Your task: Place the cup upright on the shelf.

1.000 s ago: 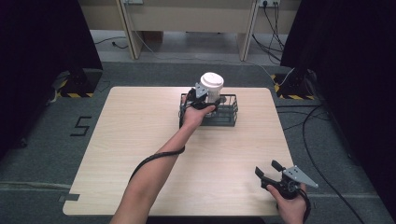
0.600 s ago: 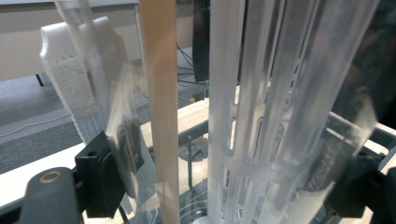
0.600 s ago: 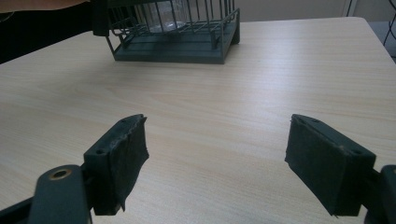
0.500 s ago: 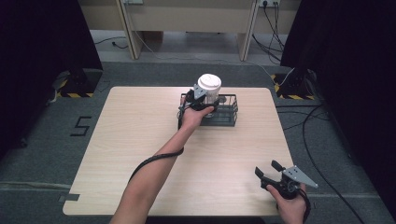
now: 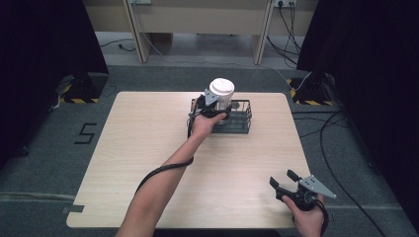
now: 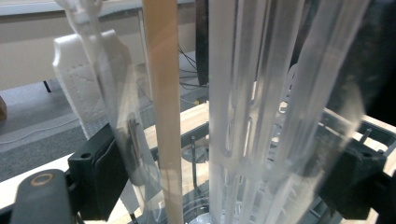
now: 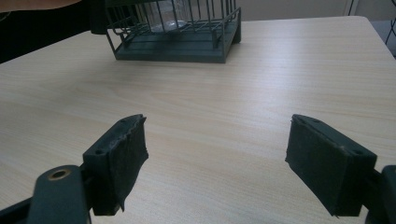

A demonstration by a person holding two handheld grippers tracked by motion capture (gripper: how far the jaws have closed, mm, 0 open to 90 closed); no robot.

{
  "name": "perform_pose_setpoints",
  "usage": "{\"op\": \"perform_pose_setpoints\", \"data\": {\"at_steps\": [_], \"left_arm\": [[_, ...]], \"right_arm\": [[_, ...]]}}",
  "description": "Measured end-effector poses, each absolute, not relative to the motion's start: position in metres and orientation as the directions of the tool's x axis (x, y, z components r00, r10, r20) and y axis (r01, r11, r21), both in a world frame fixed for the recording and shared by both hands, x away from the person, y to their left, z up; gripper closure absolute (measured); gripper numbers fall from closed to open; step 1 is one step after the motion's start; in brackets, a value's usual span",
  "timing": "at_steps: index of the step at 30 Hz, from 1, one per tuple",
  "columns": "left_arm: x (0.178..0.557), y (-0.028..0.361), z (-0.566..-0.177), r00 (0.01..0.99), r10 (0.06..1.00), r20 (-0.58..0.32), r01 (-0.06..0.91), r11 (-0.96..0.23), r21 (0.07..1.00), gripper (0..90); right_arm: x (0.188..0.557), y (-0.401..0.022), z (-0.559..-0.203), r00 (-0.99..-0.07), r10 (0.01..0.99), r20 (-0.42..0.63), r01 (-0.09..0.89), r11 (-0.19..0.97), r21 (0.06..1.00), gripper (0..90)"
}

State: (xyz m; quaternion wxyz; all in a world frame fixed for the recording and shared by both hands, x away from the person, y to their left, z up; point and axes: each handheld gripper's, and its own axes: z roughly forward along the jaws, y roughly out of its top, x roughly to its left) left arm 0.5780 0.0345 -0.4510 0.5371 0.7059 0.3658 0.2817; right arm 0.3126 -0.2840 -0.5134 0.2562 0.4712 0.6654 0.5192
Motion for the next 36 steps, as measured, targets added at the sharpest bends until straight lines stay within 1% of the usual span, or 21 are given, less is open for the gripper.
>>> {"op": "perform_pose_setpoints", "data": {"at_steps": [14, 36], "left_arm": [[0.558, 0.049, -0.443, 0.592, 0.805, 0.038, 0.172, -0.172, 0.970, 14.4], [0.533, 0.072, -0.435, 0.618, 0.784, 0.056, 0.150, -0.188, 0.971, 14.5]], "right_arm": [[0.313, -0.284, -0.514, -0.423, 0.894, 0.147, 0.360, 0.017, 0.933, 20.5], [0.313, -0.284, -0.514, -0.420, 0.896, 0.145, 0.361, 0.018, 0.932, 20.4]]}}
